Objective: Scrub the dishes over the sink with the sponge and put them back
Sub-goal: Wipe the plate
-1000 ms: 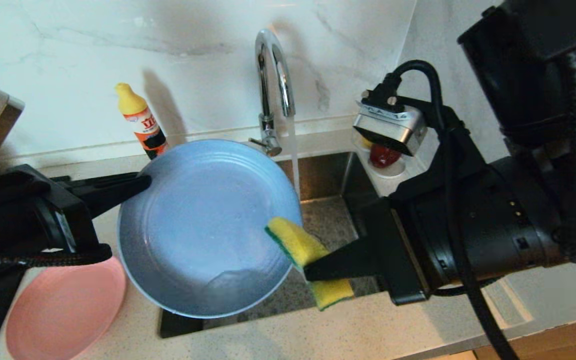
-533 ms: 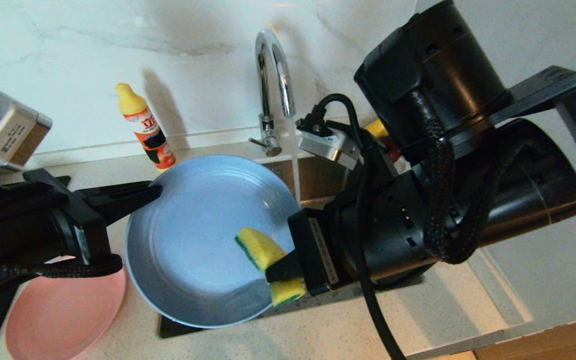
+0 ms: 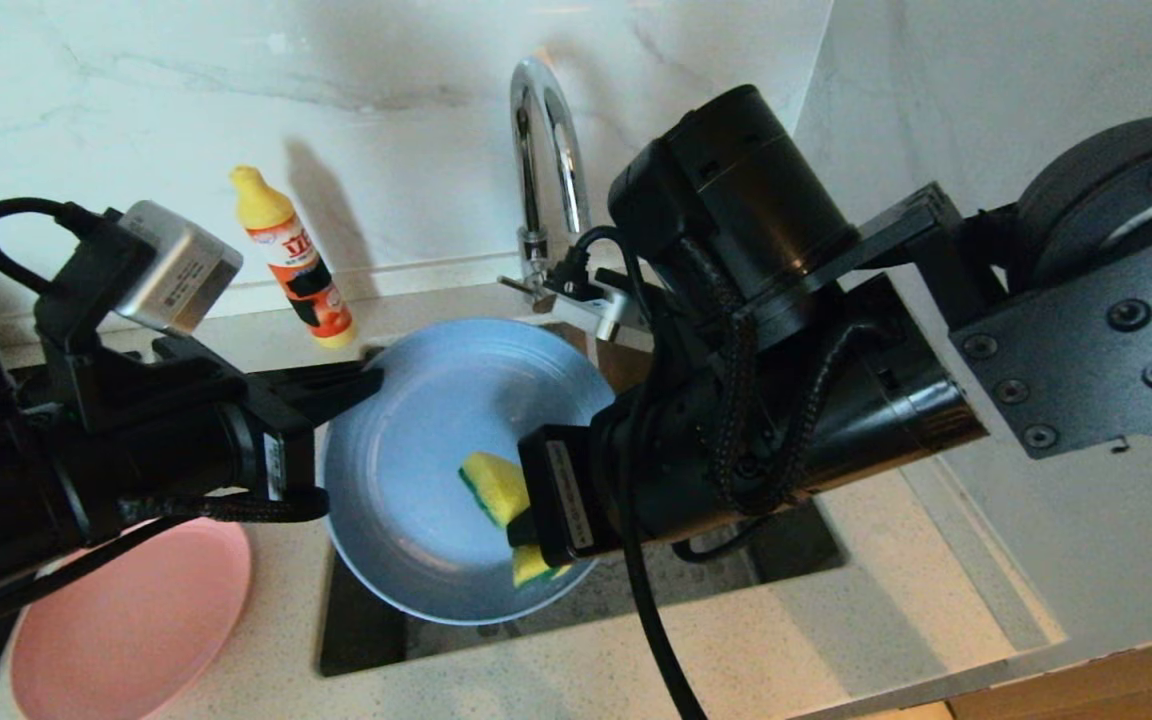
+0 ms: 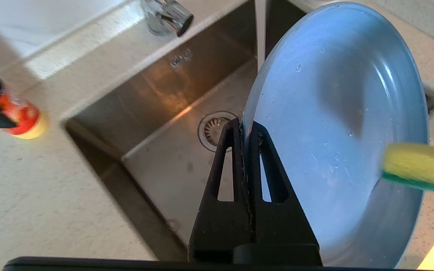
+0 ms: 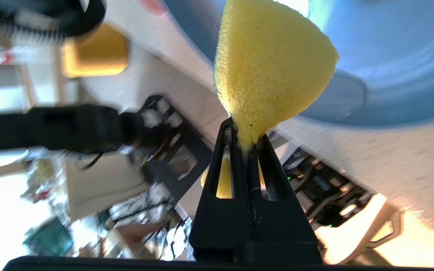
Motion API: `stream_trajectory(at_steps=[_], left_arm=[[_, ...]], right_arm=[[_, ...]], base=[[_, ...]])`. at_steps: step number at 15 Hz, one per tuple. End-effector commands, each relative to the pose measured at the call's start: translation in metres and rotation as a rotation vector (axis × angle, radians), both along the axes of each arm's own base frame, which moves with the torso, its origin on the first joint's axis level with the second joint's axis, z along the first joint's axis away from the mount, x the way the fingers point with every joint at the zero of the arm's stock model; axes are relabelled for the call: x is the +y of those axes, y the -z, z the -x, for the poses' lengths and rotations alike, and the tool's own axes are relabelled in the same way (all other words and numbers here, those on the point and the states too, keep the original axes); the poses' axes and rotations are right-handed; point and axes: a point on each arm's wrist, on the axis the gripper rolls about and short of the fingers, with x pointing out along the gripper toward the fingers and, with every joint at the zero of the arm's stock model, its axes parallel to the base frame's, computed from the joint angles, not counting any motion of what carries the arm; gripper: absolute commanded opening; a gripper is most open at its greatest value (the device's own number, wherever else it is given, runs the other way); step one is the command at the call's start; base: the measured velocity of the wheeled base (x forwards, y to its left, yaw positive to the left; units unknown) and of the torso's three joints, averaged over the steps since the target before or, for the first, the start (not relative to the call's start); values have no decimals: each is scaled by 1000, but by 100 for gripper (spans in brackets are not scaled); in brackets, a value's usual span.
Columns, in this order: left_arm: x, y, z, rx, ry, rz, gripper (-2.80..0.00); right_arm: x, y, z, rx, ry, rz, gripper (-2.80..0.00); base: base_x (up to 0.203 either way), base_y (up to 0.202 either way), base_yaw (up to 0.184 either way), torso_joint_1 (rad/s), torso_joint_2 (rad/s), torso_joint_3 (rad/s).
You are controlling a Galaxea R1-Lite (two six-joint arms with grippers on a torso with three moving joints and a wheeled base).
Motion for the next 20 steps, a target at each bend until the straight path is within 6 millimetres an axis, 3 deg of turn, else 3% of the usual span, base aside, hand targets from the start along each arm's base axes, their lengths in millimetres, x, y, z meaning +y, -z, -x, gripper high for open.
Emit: stream_trajectory(at_steps=[1, 5, 13, 20], left_arm=[[-6, 6, -7, 27, 10, -14, -280], [-12, 13, -11, 53, 9, -29, -280], [-12, 8, -9, 38, 12, -10, -280], [-14, 13, -5, 51, 23, -17, -280]], right_arm=[[9, 9, -5, 16, 9, 31, -280], [12, 7, 1, 15, -8, 28, -280], [39, 30, 3, 42, -51, 74, -280], [47, 37, 3, 49, -60, 87, -280]], base=[[0, 0, 0, 0, 0, 0], [0, 0, 0, 0, 0, 0], [0, 0, 0, 0, 0, 0], [0, 0, 0, 0, 0, 0]])
